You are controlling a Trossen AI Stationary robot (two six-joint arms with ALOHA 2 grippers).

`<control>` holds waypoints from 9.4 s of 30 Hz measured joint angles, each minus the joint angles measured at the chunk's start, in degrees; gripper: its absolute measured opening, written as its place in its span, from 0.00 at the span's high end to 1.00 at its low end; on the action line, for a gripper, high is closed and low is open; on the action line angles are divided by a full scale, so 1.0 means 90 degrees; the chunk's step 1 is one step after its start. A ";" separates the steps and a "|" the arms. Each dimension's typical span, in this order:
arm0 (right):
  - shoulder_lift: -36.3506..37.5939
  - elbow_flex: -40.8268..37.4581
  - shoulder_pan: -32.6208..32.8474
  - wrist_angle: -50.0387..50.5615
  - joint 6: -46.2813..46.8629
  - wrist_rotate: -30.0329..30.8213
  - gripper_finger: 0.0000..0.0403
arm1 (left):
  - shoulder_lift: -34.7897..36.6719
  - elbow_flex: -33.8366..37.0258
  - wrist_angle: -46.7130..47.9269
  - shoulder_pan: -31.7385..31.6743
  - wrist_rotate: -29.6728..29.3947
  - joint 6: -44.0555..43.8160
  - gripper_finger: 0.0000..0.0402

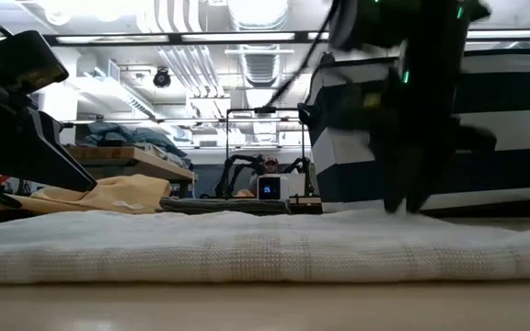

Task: Fold kitchen towel into neat rectangle
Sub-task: Fold the white patterned towel

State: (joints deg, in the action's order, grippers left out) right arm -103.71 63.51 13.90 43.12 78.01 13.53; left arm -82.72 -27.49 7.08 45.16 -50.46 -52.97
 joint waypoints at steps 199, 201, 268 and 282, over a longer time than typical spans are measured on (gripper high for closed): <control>-0.3594 0.4837 0.1699 -0.3611 -0.4105 0.0438 0.97 | 0.0177 -0.2297 0.2456 0.1368 -0.1010 0.1641 0.72; -0.3448 0.5171 0.1811 -0.2931 -0.4346 0.0839 0.97 | 0.0177 -0.2297 0.2416 0.1345 -0.1012 0.1563 0.72; -0.2637 0.4153 0.0484 -0.2028 -0.4255 0.0550 0.97 | -0.1072 -0.3844 0.2536 0.1297 0.2174 0.1684 0.72; -0.2812 0.4065 0.1025 0.0385 -0.2025 0.1385 0.97 | -0.0676 -0.2524 0.2197 0.1006 0.1472 0.0959 0.72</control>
State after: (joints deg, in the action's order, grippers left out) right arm -129.02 100.09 23.12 46.58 59.78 26.00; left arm -88.80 -50.21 26.86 54.21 -37.20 -44.34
